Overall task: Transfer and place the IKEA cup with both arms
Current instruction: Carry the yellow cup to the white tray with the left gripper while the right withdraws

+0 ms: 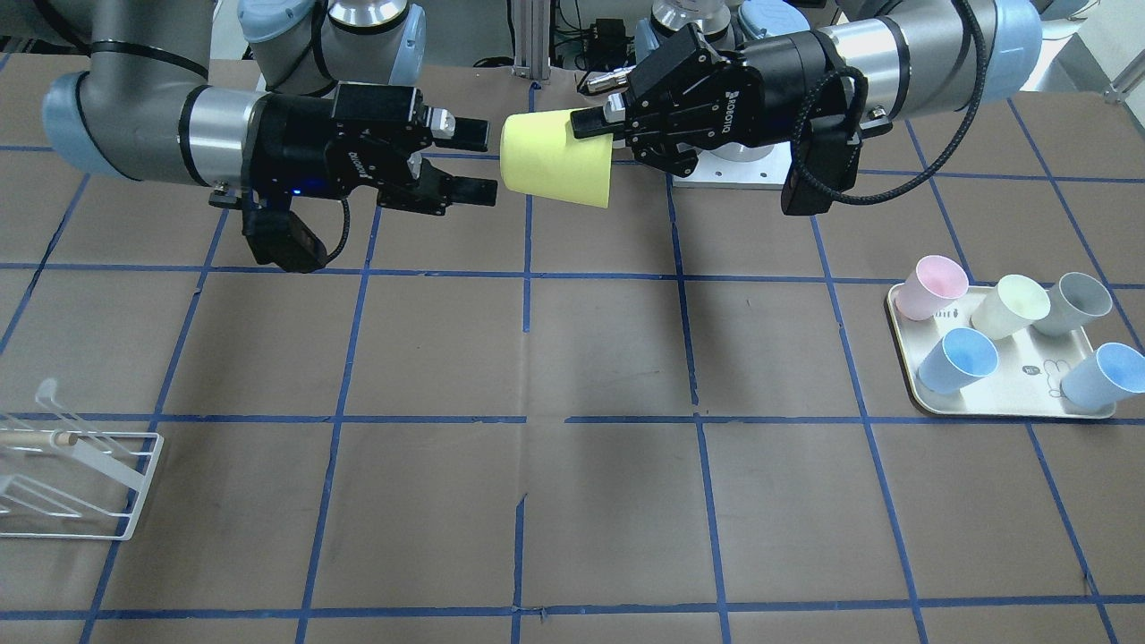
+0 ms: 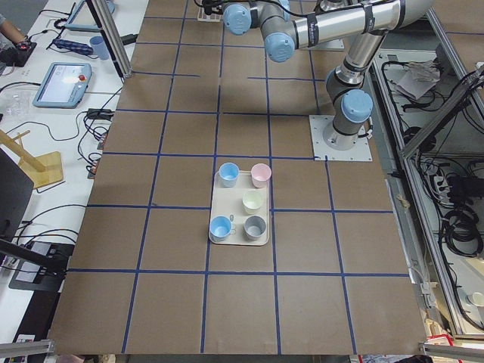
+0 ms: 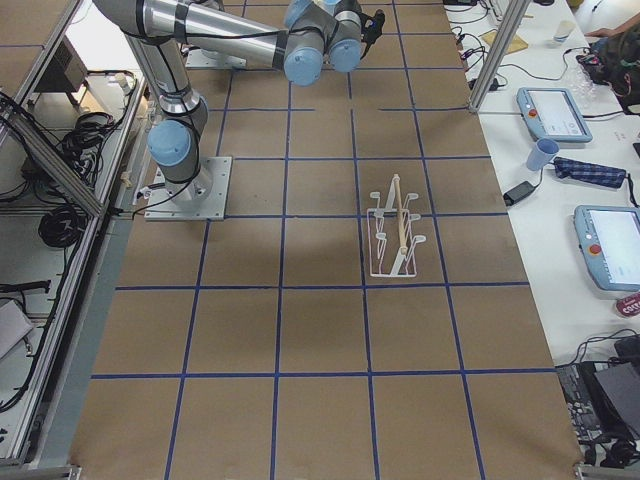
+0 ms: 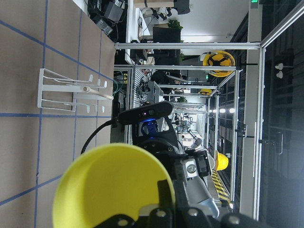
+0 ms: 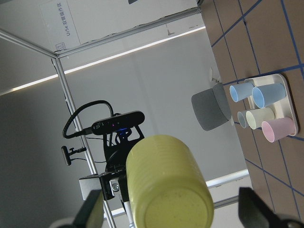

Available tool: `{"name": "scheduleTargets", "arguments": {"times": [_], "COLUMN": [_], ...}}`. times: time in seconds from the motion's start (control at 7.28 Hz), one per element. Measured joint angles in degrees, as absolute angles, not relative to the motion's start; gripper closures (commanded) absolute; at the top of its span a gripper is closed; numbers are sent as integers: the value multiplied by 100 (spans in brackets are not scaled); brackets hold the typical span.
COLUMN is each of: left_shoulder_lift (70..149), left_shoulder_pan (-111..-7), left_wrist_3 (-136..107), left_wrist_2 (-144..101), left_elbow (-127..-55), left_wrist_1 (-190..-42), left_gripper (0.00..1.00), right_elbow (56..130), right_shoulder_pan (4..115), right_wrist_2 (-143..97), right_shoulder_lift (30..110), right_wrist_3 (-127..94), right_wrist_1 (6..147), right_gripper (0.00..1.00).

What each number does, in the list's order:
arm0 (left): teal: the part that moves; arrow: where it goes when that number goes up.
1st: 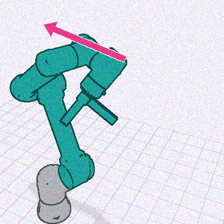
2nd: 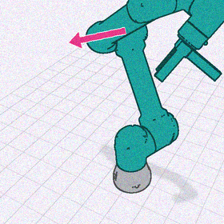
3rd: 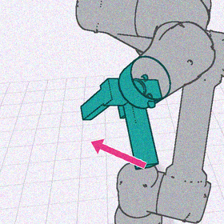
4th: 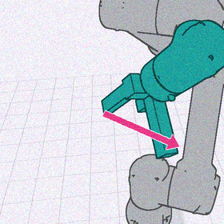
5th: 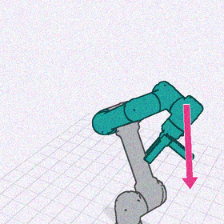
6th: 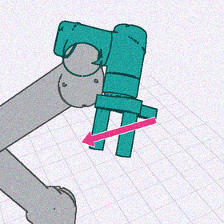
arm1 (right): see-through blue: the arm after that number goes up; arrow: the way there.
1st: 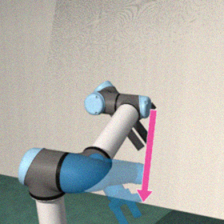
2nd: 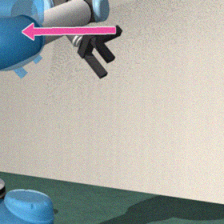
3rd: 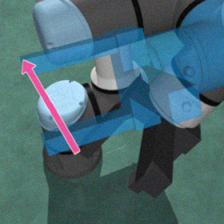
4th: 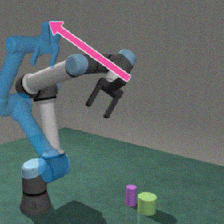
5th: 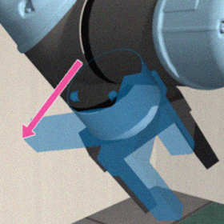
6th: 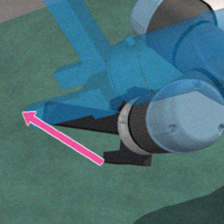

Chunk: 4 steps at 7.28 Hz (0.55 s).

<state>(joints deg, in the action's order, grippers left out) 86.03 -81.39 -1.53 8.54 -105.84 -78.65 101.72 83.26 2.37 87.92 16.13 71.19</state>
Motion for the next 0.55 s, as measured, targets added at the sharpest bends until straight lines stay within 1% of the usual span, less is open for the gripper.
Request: {"name": "scheduleTargets", "arguments": {"times": [0.27,0.55], "left_shoulder_lift": [8608,8620], "left_shoulder_pan": [-8113,-8070], "left_wrist_3": [-297,-340], "left_wrist_2": [1411,2880], "left_elbow": [-10521,-10491], "left_wrist_1": [-7851,-7836], "left_gripper": [100,100], "right_elbow": [10054,9731], "right_shoulder_pan": [7748,7477], "right_wrist_2": [1206,2782], "right_shoulder_lift": [8802,8913], "right_wrist_3": [1553,1311], "right_wrist_1": [7127,7141], "right_gripper": [0,0]}}
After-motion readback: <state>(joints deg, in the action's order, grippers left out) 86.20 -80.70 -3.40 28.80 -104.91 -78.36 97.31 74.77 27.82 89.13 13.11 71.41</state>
